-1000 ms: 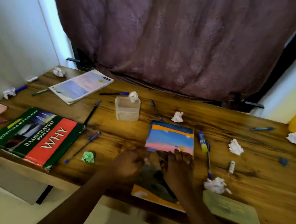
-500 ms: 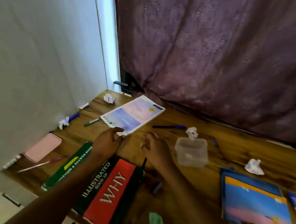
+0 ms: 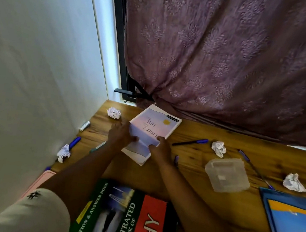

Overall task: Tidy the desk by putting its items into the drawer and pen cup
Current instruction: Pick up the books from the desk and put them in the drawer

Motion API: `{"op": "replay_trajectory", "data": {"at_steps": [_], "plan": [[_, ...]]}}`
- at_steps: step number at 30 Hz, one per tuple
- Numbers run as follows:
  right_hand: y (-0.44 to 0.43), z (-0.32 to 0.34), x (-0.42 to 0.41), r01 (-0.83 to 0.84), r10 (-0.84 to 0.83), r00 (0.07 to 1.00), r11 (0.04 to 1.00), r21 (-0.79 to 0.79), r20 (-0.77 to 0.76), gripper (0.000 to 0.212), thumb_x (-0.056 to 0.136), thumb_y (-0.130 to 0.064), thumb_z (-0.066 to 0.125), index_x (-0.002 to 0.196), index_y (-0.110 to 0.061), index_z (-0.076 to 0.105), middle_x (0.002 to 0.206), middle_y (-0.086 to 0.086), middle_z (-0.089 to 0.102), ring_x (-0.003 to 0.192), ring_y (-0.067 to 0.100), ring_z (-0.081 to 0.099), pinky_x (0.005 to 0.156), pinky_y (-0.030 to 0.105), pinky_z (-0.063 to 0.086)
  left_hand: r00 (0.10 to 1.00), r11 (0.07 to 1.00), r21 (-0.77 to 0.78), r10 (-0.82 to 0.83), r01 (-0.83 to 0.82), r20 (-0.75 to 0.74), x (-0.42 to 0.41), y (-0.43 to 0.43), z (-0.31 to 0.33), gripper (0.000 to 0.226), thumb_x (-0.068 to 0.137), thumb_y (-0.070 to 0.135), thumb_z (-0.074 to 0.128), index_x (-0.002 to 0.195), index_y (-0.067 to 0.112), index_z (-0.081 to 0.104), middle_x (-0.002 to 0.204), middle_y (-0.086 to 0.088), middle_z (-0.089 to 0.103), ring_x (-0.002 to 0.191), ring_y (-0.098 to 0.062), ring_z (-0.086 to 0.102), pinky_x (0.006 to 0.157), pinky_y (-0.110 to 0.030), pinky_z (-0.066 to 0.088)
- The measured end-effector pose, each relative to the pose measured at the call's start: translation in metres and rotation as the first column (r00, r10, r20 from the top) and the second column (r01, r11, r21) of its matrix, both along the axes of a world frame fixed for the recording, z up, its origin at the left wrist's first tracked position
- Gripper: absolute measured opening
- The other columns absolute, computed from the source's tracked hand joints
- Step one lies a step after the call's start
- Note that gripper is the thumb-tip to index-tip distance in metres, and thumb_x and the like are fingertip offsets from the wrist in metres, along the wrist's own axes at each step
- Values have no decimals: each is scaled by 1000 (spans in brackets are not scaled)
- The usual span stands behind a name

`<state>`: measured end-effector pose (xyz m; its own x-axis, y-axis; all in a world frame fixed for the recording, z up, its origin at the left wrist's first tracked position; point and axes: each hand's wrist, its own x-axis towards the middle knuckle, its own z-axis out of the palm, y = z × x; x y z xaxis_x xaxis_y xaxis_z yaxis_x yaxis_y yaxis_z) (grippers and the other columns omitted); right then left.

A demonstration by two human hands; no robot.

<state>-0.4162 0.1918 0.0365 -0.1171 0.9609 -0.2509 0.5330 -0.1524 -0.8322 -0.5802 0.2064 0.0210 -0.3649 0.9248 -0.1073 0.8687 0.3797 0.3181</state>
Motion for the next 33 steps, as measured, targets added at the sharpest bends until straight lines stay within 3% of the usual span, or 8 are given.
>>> {"op": "replay_trajectory", "data": {"at_steps": [8, 14, 18, 21, 23, 25, 28, 33], "plan": [[1, -4, 1, 179, -181, 959, 983, -32, -219, 52, 88, -5, 59, 136, -8, 40, 141, 12, 44, 129, 29, 43, 102, 33, 41, 949, 983, 153, 49, -101, 311, -4, 9, 34, 35, 87, 27, 62, 117, 9, 61, 113, -15, 66, 98, -32, 62, 83, -38, 53], [-13, 9, 8, 280, -245, 836, 960, -3, -491, 60, 81, -8, 70, 133, -8, 40, 132, 12, 52, 120, 30, 51, 101, 50, 45, 743, 931, 330, -110, -156, 661, 17, -50, 74, 29, 95, 14, 53, 124, 8, 52, 108, 0, 57, 88, -16, 57, 65, -19, 47], [-26, 32, 27, 245, -229, 768, 968, -57, -598, 55, 80, -17, 74, 129, -9, 49, 121, 4, 60, 107, 21, 59, 93, 40, 50, 516, 914, 314, -145, -257, 844, 21, -96, 83, 28, 92, 19, 58, 120, 17, 54, 116, -3, 63, 101, -25, 63, 85, -43, 54], [-43, 47, 45, 132, -115, 736, 991, -26, -667, 35, 84, -9, 67, 118, -12, 56, 117, 6, 63, 102, 21, 62, 81, 30, 55, 446, 907, 304, -153, -291, 882, 35, -132, 90, 23, 93, 15, 57, 114, 22, 55, 102, 3, 66, 88, -17, 64, 68, -28, 57], [-60, 56, 56, 107, -47, 754, 993, 52, -655, 34, 87, -4, 63, 119, -12, 55, 112, 5, 62, 96, 16, 61, 72, 17, 52, 403, 923, 267, -140, -279, 904, 40, -157, 90, 20, 90, 16, 61, 111, 18, 60, 107, -5, 69, 92, -24, 67, 75, -37, 58], [-75, 61, 69, 91, -6, 789, 990, 108, -615, 36, 88, -3, 60, 123, -8, 54, 111, 5, 62, 97, 16, 59, 76, 19, 51, 434, 924, 279, -144, -263, 889, 41, -190, 87, 24, 90, 19, 62, 114, 17, 62, 114, -6, 68, 98, -24, 66, 87, -42, 55], [-89, 56, 96, 65, 15, 830, 990, 122, -557, 33, 88, -6, 62, 120, -11, 56, 114, 8, 63, 101, 20, 60, 88, 35, 50, 678, 871, 355, -35, -339, 734, 47, -254, 71, 28, 93, 21, 58, 120, 18, 58, 108, 7, 63, 91, -2, 60, 75, -17, 51], [-116, 37, 132, 84, -37, 844, 994, 63, -535, 25, 89, -10, 62, 112, -15, 57, 114, 12, 64, 105, 28, 61, 94, 44, 50, 971, 961, 187, 175, -204, 161, 78, -328, -1, 58, 87, 55, 45, 136, 24, 45, 140, -9, 47, 129, -28, 42, 106, -49, 37]]}}
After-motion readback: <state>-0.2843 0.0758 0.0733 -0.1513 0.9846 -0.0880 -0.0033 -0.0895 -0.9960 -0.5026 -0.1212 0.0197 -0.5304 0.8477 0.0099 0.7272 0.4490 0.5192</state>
